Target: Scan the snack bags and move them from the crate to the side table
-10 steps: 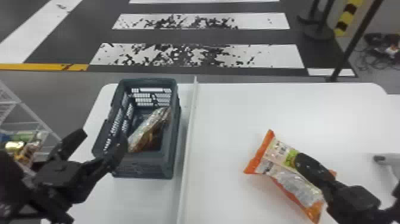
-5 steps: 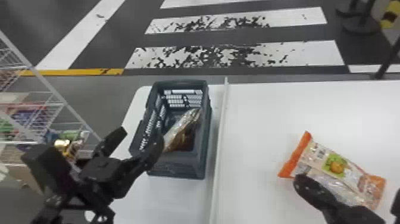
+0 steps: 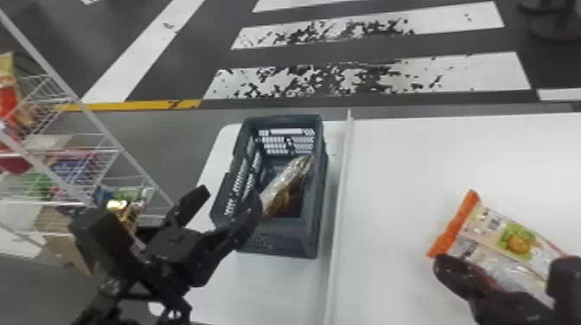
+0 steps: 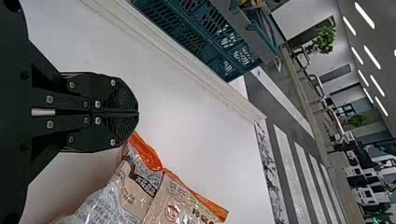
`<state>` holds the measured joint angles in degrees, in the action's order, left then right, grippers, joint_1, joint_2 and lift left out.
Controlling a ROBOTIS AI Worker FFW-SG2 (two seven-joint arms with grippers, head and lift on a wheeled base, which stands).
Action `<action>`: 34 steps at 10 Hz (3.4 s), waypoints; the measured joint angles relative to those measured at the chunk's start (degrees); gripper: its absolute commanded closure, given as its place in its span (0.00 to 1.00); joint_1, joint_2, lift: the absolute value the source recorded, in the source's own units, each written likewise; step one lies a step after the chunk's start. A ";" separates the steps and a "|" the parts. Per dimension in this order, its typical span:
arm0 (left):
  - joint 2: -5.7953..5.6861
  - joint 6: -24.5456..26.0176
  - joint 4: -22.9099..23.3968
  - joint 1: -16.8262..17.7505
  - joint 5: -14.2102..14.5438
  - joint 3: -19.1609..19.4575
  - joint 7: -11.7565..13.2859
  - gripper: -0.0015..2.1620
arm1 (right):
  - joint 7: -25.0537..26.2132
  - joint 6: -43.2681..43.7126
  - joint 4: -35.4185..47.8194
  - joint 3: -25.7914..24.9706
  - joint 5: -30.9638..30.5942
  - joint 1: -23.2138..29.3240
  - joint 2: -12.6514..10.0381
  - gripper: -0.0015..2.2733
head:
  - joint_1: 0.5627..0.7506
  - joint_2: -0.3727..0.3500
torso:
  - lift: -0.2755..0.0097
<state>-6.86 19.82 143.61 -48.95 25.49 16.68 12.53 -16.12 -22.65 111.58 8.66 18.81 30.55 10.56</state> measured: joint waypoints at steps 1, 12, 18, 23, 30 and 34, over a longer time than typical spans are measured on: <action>0.13 0.00 -0.08 0.00 0.02 -0.07 0.23 0.03 | 1.18 -0.52 -0.64 0.51 -0.57 -1.23 -0.35 0.93 | 0.70 0.90 | 0.66; 0.80 -0.35 -0.33 -0.38 0.35 -1.03 2.77 0.03 | 9.29 -3.46 -7.17 -8.26 3.42 -9.35 -1.51 0.92 | 0.70 0.62 | 0.66; 0.89 -0.35 -0.61 -0.01 0.35 -1.58 3.34 0.03 | 7.15 -1.76 -6.98 -12.51 6.34 -6.93 -1.35 0.92 | 0.70 0.54 | 0.66; 0.82 -0.36 -0.67 0.31 0.34 -1.89 3.25 0.03 | 2.46 -3.03 2.94 -16.57 13.13 -1.03 -1.13 0.92 | 0.70 0.55 | 0.66; 0.68 -0.50 0.10 0.03 -0.11 -2.62 3.26 0.03 | 0.67 1.27 -2.62 -24.17 11.78 -1.63 -0.94 0.92 | 0.70 0.34 | 0.66; 0.89 -0.67 0.44 -0.27 -0.52 -2.96 3.21 0.03 | 0.03 5.18 -7.65 -24.76 11.16 -1.82 -0.54 0.92 | 0.70 0.29 | 0.66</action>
<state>-5.97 19.15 144.05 -49.22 24.97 13.71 15.73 -16.09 -17.48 103.93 -16.10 29.97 28.73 10.02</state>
